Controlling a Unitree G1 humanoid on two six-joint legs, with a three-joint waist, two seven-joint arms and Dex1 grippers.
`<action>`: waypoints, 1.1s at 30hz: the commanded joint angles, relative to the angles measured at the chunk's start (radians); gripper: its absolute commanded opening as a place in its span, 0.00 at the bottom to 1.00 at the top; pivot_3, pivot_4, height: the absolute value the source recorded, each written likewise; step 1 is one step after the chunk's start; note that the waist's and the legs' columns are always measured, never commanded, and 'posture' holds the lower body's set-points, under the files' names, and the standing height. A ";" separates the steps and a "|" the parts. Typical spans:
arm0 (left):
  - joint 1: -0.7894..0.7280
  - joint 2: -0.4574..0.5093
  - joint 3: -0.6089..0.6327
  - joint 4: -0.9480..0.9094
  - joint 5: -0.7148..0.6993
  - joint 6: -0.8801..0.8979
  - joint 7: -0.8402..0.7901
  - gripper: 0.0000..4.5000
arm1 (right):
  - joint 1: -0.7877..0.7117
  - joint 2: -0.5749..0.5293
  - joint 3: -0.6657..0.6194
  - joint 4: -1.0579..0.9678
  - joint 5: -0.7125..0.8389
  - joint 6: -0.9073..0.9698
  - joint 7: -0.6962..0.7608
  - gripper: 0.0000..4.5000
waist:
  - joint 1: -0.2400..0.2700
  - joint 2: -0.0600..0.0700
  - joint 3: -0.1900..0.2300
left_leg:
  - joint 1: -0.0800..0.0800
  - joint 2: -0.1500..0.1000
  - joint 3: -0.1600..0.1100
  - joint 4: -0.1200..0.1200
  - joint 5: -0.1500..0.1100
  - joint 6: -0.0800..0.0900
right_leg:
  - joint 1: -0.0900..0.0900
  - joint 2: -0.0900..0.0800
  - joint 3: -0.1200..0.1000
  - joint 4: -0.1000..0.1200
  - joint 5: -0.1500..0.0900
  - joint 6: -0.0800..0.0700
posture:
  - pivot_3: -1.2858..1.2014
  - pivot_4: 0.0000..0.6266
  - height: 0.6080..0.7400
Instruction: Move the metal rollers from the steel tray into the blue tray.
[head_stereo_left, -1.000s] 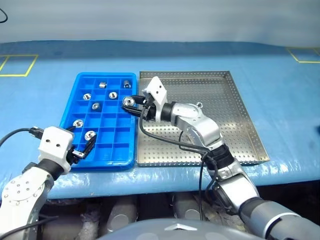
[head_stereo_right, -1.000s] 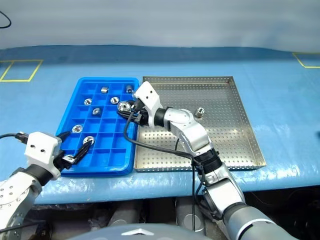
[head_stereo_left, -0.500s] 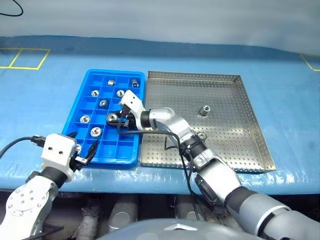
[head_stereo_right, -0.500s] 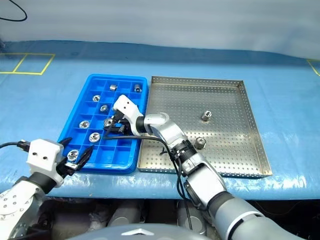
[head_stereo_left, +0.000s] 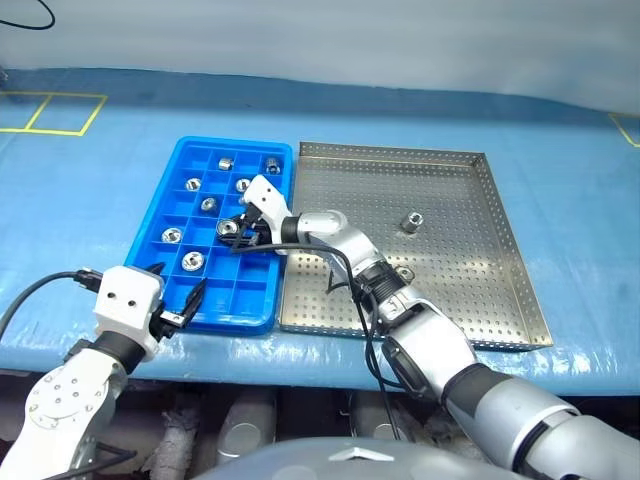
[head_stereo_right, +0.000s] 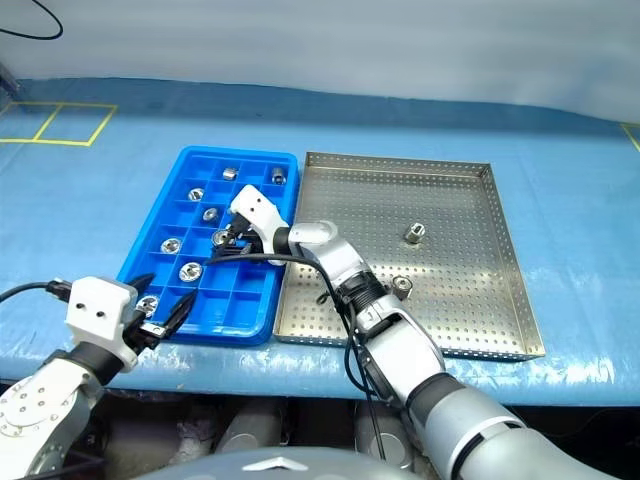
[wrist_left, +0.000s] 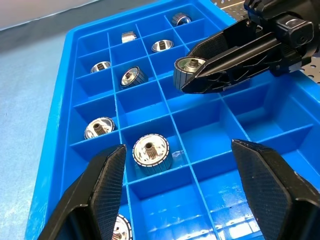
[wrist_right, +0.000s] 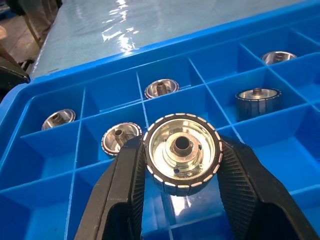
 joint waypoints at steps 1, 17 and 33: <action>-0.009 0.004 -0.007 -0.038 0.007 -0.014 0.003 0.81 | -0.037 0.033 -0.030 -0.004 0.008 -0.024 0.004 0.54 | 0.001 0.000 0.000 | 0.000 0.000 0.000 0.000 0.000 0.000 | 0.000 0.000 0.000 0.001 -0.001 -0.001 | 0.60 0.24 1.00; -0.256 -0.013 -0.184 0.082 0.001 -0.027 -0.004 0.81 | 0.189 -0.164 -0.151 -0.551 0.028 0.110 -0.123 0.74 | 0.013 0.001 0.000 | 0.001 -0.001 -0.004 0.001 0.003 -0.005 | 0.001 -0.001 -0.006 0.008 -0.003 -0.004 | 0.55 0.24 1.00; -0.663 -0.084 -0.425 0.460 0.121 -0.140 -0.024 0.81 | 0.472 -0.354 -0.298 -0.866 0.030 0.328 -0.368 0.74 | -0.101 0.002 0.000 | 0.002 0.000 0.005 0.003 0.002 -0.003 | 0.000 0.001 0.003 0.009 -0.001 0.002 | 0.46 0.24 1.00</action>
